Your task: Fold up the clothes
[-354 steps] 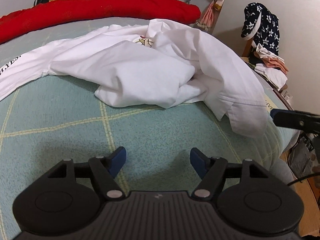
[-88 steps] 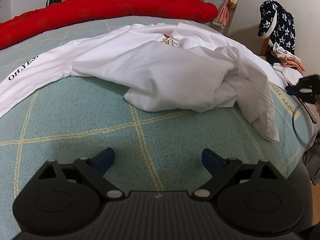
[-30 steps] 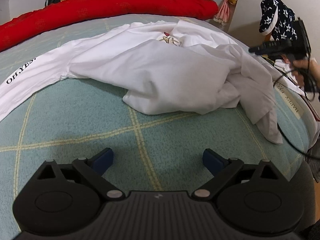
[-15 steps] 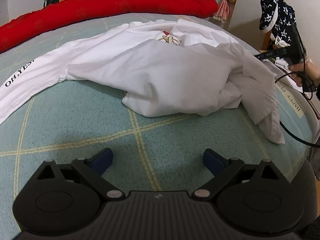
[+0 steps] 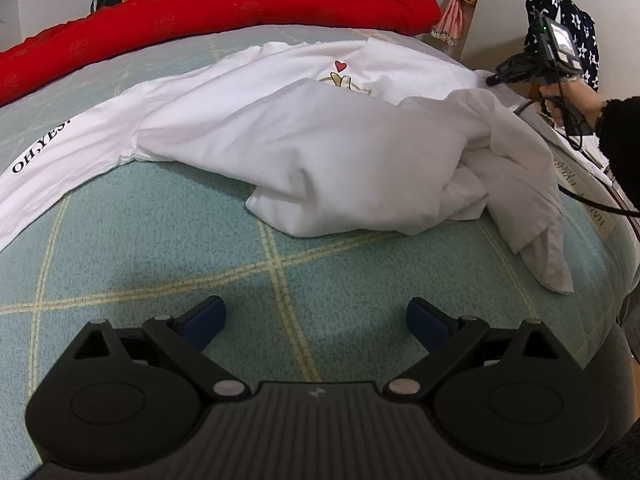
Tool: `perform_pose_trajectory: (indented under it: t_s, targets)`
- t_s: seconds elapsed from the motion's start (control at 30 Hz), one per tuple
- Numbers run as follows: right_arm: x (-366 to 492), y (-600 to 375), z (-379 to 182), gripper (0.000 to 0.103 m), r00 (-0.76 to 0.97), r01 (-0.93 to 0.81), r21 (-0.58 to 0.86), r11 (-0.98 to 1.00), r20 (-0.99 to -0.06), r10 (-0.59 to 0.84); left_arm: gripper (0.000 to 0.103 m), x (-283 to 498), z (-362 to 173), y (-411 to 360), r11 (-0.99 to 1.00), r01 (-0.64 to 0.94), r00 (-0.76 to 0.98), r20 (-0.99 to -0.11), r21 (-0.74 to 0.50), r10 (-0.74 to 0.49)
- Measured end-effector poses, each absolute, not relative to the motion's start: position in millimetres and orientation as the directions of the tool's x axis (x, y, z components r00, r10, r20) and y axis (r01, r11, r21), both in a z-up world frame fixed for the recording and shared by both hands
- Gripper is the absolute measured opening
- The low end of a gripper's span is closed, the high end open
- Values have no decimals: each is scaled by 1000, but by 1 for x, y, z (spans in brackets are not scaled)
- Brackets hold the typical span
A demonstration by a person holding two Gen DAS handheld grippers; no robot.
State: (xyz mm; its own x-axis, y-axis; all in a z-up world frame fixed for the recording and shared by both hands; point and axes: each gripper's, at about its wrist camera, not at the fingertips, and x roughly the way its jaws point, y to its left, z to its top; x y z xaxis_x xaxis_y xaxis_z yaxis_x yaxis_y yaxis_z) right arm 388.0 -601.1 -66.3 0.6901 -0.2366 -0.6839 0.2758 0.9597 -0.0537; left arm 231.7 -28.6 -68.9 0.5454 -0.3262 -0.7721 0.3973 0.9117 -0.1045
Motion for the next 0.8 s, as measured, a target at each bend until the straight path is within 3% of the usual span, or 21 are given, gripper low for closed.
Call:
perform_pose_trajectory:
  t_s: [0.1, 0.17, 0.33, 0.67, 0.8]
  targets:
    - [373, -596, -61, 21, 704, 287, -33, 957, -670, -234, 97, 231, -69, -27, 909, 403, 544, -770, -109, -334]
    - [361, -588, -51, 46, 720, 281, -22, 959, -657, -226, 97, 231, -69, -27, 906, 409, 544, -769, -108, -337]
    - [319, -552, -20, 72, 772, 150, 54, 987, -630, -83, 97, 229, -64, -24, 901, 420, 546, -762, -111, -349]
    - [224, -437, 2, 96, 755, -118, 259, 959, -604, 256, 97, 198, -54, -5, 904, 409, 566, -744, -122, -356]
    - [191, -378, 1, 103, 763, -199, 225, 954, -576, 295, 97, 185, -52, 1, 902, 409, 569, -735, -135, -369]
